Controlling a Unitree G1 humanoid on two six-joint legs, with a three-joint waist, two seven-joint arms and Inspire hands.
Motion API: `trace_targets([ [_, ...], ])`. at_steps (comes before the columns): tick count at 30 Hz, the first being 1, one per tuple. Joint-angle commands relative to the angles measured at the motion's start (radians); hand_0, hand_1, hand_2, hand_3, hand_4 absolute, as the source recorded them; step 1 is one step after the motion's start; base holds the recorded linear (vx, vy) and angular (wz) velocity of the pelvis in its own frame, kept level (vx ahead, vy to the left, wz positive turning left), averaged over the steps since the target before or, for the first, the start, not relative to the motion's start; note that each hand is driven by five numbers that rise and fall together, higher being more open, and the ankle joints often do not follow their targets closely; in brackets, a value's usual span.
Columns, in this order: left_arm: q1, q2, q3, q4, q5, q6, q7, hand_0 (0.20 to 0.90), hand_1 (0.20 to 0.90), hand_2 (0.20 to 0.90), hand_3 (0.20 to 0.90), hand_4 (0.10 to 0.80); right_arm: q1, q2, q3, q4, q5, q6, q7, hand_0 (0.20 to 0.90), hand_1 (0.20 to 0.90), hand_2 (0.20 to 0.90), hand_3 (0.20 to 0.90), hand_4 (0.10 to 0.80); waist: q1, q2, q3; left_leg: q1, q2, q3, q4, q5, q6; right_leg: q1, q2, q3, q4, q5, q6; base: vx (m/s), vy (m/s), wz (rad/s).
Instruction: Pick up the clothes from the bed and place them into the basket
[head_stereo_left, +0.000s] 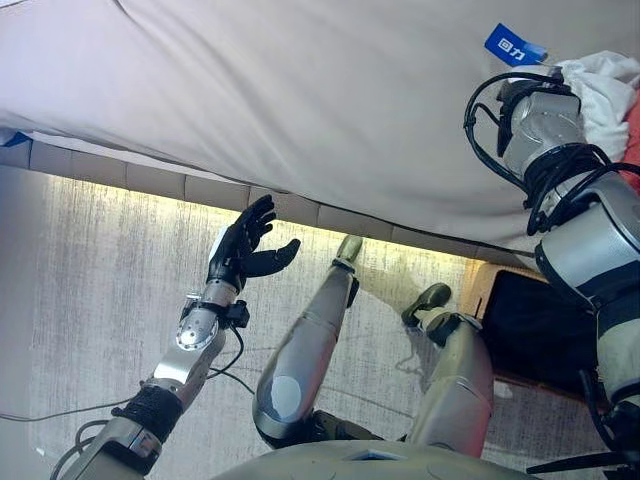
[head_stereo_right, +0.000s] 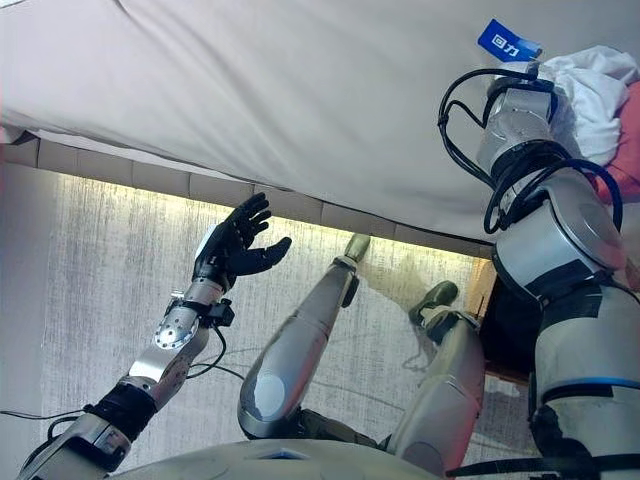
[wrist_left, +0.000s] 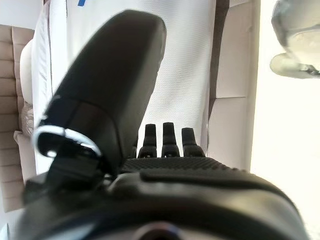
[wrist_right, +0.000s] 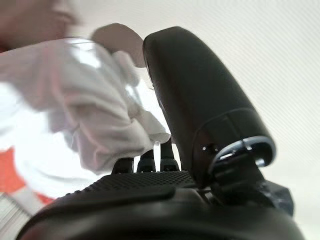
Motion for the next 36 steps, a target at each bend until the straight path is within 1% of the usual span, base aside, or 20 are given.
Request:
trace_targets([
  [1, 0.018, 0.060, 0.043, -0.104, -0.025, -0.099, -0.016, 0.900, 0.900, 0.900, 0.900, 0.800, -0.097, -0.099, 0.118, 0.103, -0.145, 0.121, 0.042, 0.900, 0.900, 0.900, 0.900, 0.800, 0.005, 0.042, -0.030, -0.032, -0.024, 0.064, 0.081, -0.138, 0.082, 0.028, 0.100, -0.027, 0.071, -0.085, -0.054, 0.000, 0.000, 0.00],
  [3, 0.027, 0.064, 0.043, -0.115, -0.023, -0.097, -0.018, 0.900, 0.900, 0.900, 0.900, 0.800, -0.093, -0.111, 0.130, 0.106, -0.175, 0.125, 0.040, 0.900, 0.900, 0.900, 0.900, 0.800, 0.005, 0.044, -0.030, -0.032, -0.023, 0.064, 0.082, -0.138, 0.081, 0.027, 0.098, -0.028, 0.071, -0.083, -0.053, 0.000, 0.000, 0.00],
  [6, 0.033, 0.062, 0.042, -0.122, -0.027, -0.095, -0.019, 0.900, 0.900, 0.900, 0.900, 0.800, -0.091, -0.114, 0.137, 0.119, -0.152, 0.134, -0.016, 0.900, 0.900, 0.900, 0.900, 0.800, 0.004, 0.049, -0.030, -0.026, -0.022, 0.069, 0.076, -0.135, 0.083, 0.028, 0.099, -0.026, 0.070, -0.081, -0.054, 0.000, 0.000, 0.00],
  [7, 0.033, 0.062, 0.039, -0.129, -0.031, -0.093, -0.016, 0.900, 0.900, 0.900, 0.900, 0.800, -0.088, -0.120, 0.129, 0.119, -0.112, 0.137, -0.100, 0.300, 0.300, 0.300, 0.200, 0.100, 0.001, 0.052, -0.030, -0.023, -0.020, 0.072, 0.076, -0.136, 0.084, 0.029, 0.098, -0.025, 0.068, -0.081, -0.054, 0.000, 0.000, 0.00],
  [10, 0.036, 0.056, 0.035, -0.125, -0.030, -0.096, -0.014, 0.900, 0.900, 0.900, 0.900, 0.800, -0.086, -0.122, 0.110, 0.115, -0.073, 0.126, -0.195, 0.300, 0.300, 0.300, 0.200, 0.100, -0.004, 0.052, -0.030, -0.014, -0.016, 0.076, 0.068, -0.135, 0.082, 0.036, 0.100, -0.023, 0.062, -0.079, -0.054, -0.016, 0.015, -0.06],
  [11, 0.037, 0.058, 0.034, -0.124, -0.032, -0.098, -0.012, 0.900, 0.900, 0.900, 0.900, 0.800, -0.073, -0.127, 0.080, 0.102, -0.063, 0.111, -0.252, 0.300, 0.300, 0.300, 0.200, 0.100, -0.009, 0.048, -0.030, -0.007, -0.012, 0.079, 0.066, -0.136, 0.080, 0.043, 0.102, -0.023, 0.057, -0.077, -0.052, -0.010, 0.003, -0.08],
  [13, 0.038, 0.054, 0.032, -0.126, -0.030, -0.093, -0.005, 0.900, 0.900, 0.900, 0.900, 0.800, -0.057, -0.130, 0.065, 0.083, -0.038, 0.090, -0.319, 0.300, 0.300, 0.300, 0.200, 0.100, -0.017, 0.041, -0.030, 0.010, -0.008, 0.083, 0.051, -0.135, 0.079, 0.060, 0.107, -0.024, 0.041, -0.073, -0.050, -0.004, 0.002, -0.05],
  [15, 0.036, 0.050, 0.027, -0.127, -0.026, -0.090, 0.011, 0.900, 0.900, 0.900, 0.900, 0.800, -0.037, -0.139, 0.049, 0.046, -0.013, 0.053, -0.411, 0.300, 0.300, 0.300, 0.200, 0.100, -0.031, 0.030, -0.030, 0.039, 0.001, 0.089, 0.032, -0.134, 0.077, 0.087, 0.114, -0.021, 0.020, -0.068, -0.048, 0.006, 0.023, -0.06],
  [16, 0.036, 0.050, 0.025, -0.127, -0.026, -0.090, 0.016, 0.900, 0.900, 0.900, 0.900, 0.800, -0.034, -0.143, 0.046, 0.034, -0.009, 0.044, -0.429, 0.300, 0.300, 0.300, 0.200, 0.100, -0.035, 0.027, -0.030, 0.049, 0.004, 0.090, 0.025, -0.133, 0.077, 0.096, 0.115, -0.020, 0.012, -0.066, -0.048, 0.008, 0.049, -0.15],
  [17, 0.034, 0.047, 0.023, -0.124, -0.028, -0.092, 0.022, 0.900, 0.900, 0.900, 0.900, 0.800, -0.030, -0.155, 0.038, 0.006, 0.019, 0.014, -0.485, 0.300, 0.300, 0.300, 0.200, 0.100, -0.045, 0.019, -0.030, 0.079, 0.010, 0.095, 0.005, -0.132, 0.075, 0.124, 0.120, -0.018, -0.010, -0.064, -0.047, 0.011, 0.053, -0.20],
  [18, 0.033, 0.047, 0.022, -0.124, -0.030, -0.089, 0.026, 0.900, 0.900, 0.900, 0.900, 0.800, -0.024, -0.160, 0.028, -0.013, 0.033, -0.002, -0.509, 0.300, 0.300, 0.300, 0.200, 0.100, -0.050, 0.015, -0.030, 0.096, 0.014, 0.098, -0.004, -0.132, 0.074, 0.139, 0.121, -0.016, -0.018, -0.063, -0.046, 0.011, 0.062, -0.23],
  [20, 0.031, 0.049, 0.021, -0.122, -0.034, -0.088, 0.031, 0.900, 0.900, 0.900, 0.900, 0.800, -0.009, -0.175, 0.002, -0.042, 0.093, -0.066, -0.582, 0.300, 0.300, 0.300, 0.200, 0.100, -0.060, 0.006, -0.030, 0.139, 0.021, 0.104, -0.025, -0.132, 0.071, 0.181, 0.122, -0.015, -0.043, -0.060, -0.044, 0.014, 0.046, -0.17],
  [23, 0.026, 0.052, 0.026, -0.113, -0.037, -0.078, 0.036, 0.900, 0.900, 0.900, 0.900, 0.800, -0.006, -0.195, -0.035, -0.078, 0.193, -0.148, -0.644, 0.300, 0.300, 0.300, 0.200, 0.100, -0.070, -0.010, -0.030, 0.206, 0.030, 0.107, -0.059, -0.132, 0.067, 0.247, 0.121, -0.017, -0.084, -0.055, -0.039, 0.034, 0.022, -0.24],
  [25, 0.023, 0.053, 0.030, -0.099, -0.036, -0.078, 0.034, 0.900, 0.900, 0.900, 0.900, 0.800, -0.007, -0.205, -0.070, -0.095, 0.221, -0.209, -0.675, 0.300, 0.300, 0.300, 0.200, 0.100, -0.075, -0.021, -0.030, 0.254, 0.035, 0.108, -0.083, -0.130, 0.064, 0.294, 0.122, -0.018, -0.114, -0.051, -0.036, 0.044, 0.011, -0.14],
  [26, 0.021, 0.053, 0.034, -0.092, -0.034, -0.078, 0.033, 0.900, 0.900, 0.900, 0.900, 0.800, -0.005, -0.214, -0.092, -0.109, 0.231, -0.253, -0.701, 0.300, 0.300, 0.300, 0.200, 0.100, -0.079, -0.028, -0.030, 0.289, 0.040, 0.110, -0.100, -0.130, 0.062, 0.328, 0.122, -0.019, -0.137, -0.047, -0.033, 0.046, 0.008, -0.10],
  [28, 0.021, 0.055, 0.040, -0.089, -0.030, -0.077, 0.036, 0.900, 0.900, 0.900, 0.900, 0.800, 0.005, -0.232, -0.126, -0.147, 0.294, -0.310, -0.731, 0.300, 0.300, 0.300, 0.200, 0.100, -0.085, -0.039, -0.031, 0.342, 0.046, 0.113, -0.123, -0.131, 0.059, 0.387, 0.123, -0.021, -0.179, -0.039, -0.028, 0.043, 0.003, -0.15],
  [32, 0.031, 0.054, 0.045, -0.076, -0.017, -0.074, 0.036, 0.900, 0.900, 0.900, 0.900, 0.800, 0.052, -0.261, -0.191, -0.227, 0.365, -0.396, -0.767, 0.300, 0.300, 0.300, 0.200, 0.100, -0.102, -0.063, -0.072, 0.420, 0.066, 0.122, -0.173, -0.132, 0.051, 0.473, 0.131, -0.020, -0.258, -0.024, -0.018, 0.064, -0.013, -0.13],
  [35, 0.036, 0.049, 0.046, -0.053, -0.011, -0.079, 0.033, 0.900, 0.900, 0.900, 0.900, 0.800, 0.080, -0.286, -0.221, -0.294, 0.398, -0.455, -0.782, 0.300, 0.300, 0.300, 0.200, 0.100, -0.120, -0.086, -0.116, 0.488, 0.079, 0.134, -0.216, -0.136, 0.045, 0.547, 0.147, -0.016, -0.330, -0.013, -0.011, 0.074, -0.016, -0.14],
  [36, 0.037, 0.044, 0.046, -0.044, -0.004, -0.078, 0.033, 0.900, 0.900, 0.900, 0.900, 0.800, 0.092, -0.296, -0.233, -0.318, 0.414, -0.474, -0.784, 0.300, 0.300, 0.300, 0.200, 0.100, -0.129, -0.097, -0.139, 0.508, 0.082, 0.145, -0.241, -0.114, 0.048, 0.574, 0.150, -0.025, -0.373, 0.013, -0.014, 0.067, 0.004, -0.16],
])
